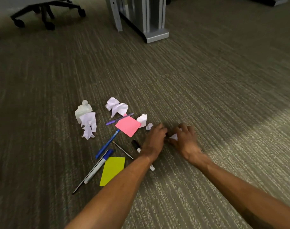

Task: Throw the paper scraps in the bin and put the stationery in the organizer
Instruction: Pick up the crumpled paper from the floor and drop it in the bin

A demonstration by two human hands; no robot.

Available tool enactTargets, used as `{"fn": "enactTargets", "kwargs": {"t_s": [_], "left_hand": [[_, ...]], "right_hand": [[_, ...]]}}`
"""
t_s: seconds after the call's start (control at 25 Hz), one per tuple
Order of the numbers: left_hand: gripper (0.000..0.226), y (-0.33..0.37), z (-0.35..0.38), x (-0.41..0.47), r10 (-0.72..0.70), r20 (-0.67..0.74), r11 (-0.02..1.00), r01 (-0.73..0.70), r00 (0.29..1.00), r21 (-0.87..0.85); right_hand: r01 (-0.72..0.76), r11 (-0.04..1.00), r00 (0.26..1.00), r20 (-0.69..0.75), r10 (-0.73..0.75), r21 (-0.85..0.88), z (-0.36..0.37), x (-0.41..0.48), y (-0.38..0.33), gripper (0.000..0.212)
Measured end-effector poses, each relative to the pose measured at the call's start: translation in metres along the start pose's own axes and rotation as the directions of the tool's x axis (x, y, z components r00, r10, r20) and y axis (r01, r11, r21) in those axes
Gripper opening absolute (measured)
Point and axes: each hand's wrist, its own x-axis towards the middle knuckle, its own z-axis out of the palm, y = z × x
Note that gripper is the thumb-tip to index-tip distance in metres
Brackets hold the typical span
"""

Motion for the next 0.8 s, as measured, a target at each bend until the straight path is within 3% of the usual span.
{"fn": "enactTargets", "kwargs": {"t_s": [0.08,0.24,0.4,0.56,0.68,0.8], "left_hand": [[0.026,-0.001,0.000,-0.003,-0.003,-0.022,1.000,0.002,1.000,-0.027],[0.029,-0.001,-0.008,-0.012,-0.059,-0.059,0.988,0.049,0.997,-0.149],[0.019,-0.017,-0.029,-0.021,-0.083,-0.175,0.982,0.050,0.981,-0.184],[0.012,-0.044,-0.053,-0.020,-0.264,-0.326,0.956,0.201,0.908,-0.215],[0.020,-0.060,-0.063,-0.006,-0.412,-0.303,0.911,0.393,0.859,-0.125],[0.026,-0.069,-0.064,0.009,-0.446,-0.265,0.895,0.434,0.855,-0.106]], "right_hand": [[0.038,0.999,0.999,-0.015,-0.038,-0.008,0.005,-0.002,-0.006,0.029],[0.023,0.995,0.997,0.081,-0.015,-0.101,0.010,0.002,-0.010,0.034],[0.079,0.986,0.994,0.080,-0.068,-0.144,0.011,0.004,-0.013,0.031],[0.173,0.973,0.984,0.069,-0.164,-0.154,0.011,-0.002,-0.016,0.024],[0.140,0.984,0.988,-0.044,-0.145,-0.108,0.005,0.007,-0.031,0.023],[0.151,0.988,0.984,-0.097,-0.149,0.018,0.000,0.023,-0.054,0.029]]}}
